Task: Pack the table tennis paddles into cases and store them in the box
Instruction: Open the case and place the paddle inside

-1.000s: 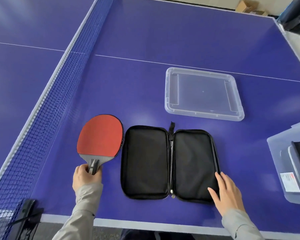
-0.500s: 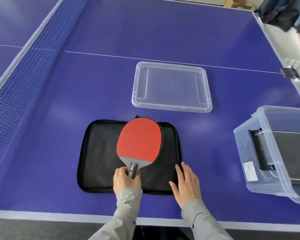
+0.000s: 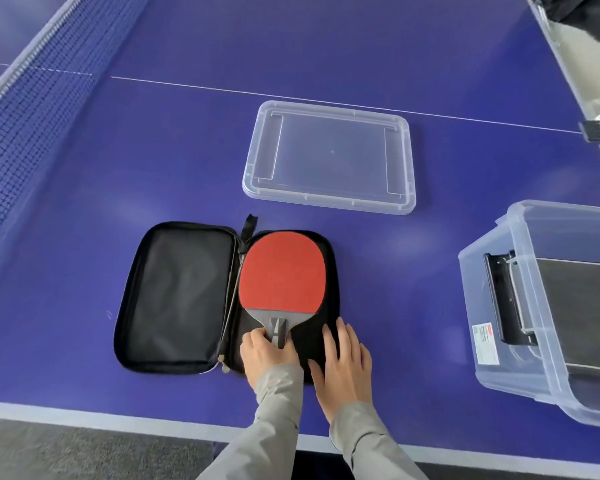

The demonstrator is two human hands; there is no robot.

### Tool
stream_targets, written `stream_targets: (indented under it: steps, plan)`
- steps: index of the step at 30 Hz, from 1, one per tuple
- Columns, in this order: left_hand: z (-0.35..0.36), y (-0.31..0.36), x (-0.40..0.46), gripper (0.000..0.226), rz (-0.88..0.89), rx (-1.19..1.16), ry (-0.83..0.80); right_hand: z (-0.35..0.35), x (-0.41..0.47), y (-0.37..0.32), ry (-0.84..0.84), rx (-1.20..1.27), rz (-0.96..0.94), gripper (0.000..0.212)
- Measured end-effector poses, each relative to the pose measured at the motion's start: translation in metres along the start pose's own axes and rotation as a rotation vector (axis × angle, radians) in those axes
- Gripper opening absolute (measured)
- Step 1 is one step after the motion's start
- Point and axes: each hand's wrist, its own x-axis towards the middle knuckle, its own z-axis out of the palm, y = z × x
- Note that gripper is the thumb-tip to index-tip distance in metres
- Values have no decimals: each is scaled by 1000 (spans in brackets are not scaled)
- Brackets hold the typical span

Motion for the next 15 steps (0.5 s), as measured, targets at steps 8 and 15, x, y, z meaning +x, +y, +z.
stream_targets:
  steps: [8, 15]
  plan:
    - [-3, -2, 3, 47, 58, 35, -92, 7, 1, 6, -11, 123, -33, 64]
    - [-78, -43, 42, 56, 206, 102, 204, 2, 1, 42, 31, 110, 136, 61]
